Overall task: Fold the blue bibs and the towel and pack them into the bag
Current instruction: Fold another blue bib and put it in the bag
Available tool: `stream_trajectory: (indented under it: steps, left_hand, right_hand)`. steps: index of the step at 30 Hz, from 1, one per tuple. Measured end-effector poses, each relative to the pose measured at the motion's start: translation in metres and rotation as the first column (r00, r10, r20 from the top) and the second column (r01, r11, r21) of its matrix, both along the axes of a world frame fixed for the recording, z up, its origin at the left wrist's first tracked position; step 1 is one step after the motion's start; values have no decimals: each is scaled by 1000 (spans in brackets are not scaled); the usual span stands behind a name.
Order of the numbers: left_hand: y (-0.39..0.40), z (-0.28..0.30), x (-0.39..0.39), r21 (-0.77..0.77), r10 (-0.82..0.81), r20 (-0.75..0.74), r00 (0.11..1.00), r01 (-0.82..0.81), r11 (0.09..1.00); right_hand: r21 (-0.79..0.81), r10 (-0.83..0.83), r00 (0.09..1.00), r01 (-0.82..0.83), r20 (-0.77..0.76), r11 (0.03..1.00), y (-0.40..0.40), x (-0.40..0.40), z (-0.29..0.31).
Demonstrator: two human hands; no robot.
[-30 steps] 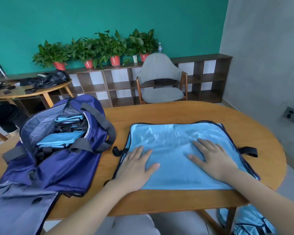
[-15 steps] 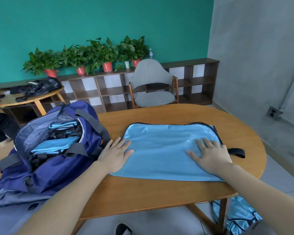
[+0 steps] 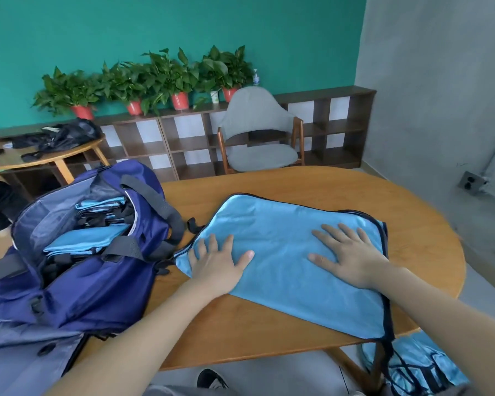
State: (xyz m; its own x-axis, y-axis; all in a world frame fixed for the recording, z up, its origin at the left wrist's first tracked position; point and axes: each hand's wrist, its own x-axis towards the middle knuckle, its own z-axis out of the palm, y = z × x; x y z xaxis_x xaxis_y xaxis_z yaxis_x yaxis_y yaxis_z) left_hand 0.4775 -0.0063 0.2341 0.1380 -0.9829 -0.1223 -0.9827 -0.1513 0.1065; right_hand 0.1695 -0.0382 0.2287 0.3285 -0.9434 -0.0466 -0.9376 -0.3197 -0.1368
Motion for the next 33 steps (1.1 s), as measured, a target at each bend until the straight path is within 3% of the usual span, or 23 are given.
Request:
stream_trajectory:
  steps: [4,6,8,11,13,15,22,27,30,33]
  left_hand:
    - [-41,3,17,-87,-172,79,982,178,980]
    - [-73,15,26,-159,-136,268,954,183,970]
    - [-93,31,25,-187,-45,329,943,112,976]
    - [-96,39,4,-276,-68,160,985,111,955]
    - [-80,33,-13,-282,-175,91,980,194,940]
    - [-58,24,-24,-248,-288,55,956,292,924]
    - [24,11,-14,-292,-466,-287,837,387,875]
    - [77,24,8,-316,-541,-353,764,447,837]
    - [95,29,11,-281,-542,-412,733,464,840]
    - [106,26,10,-240,-523,-432,734,466,852]
  right_hand:
    - [-48,-186,968,181,-166,982,11,15,6]
    - [-187,-268,936,228,-229,956,19,27,19]
    - [-344,-241,951,164,-194,924,22,32,31]
    - [-358,-63,989,11,-135,934,20,22,28]
    - [-192,62,995,-76,-76,978,21,14,15]
    - [-71,79,997,-78,1,994,25,11,5]
    - [-172,58,998,-54,20,984,33,10,5]
    - [-346,255,936,-162,243,924,70,0,-1]
    - [-342,328,898,-222,293,913,91,-2,-7]
    - [-307,299,896,-198,329,931,103,-2,-8]
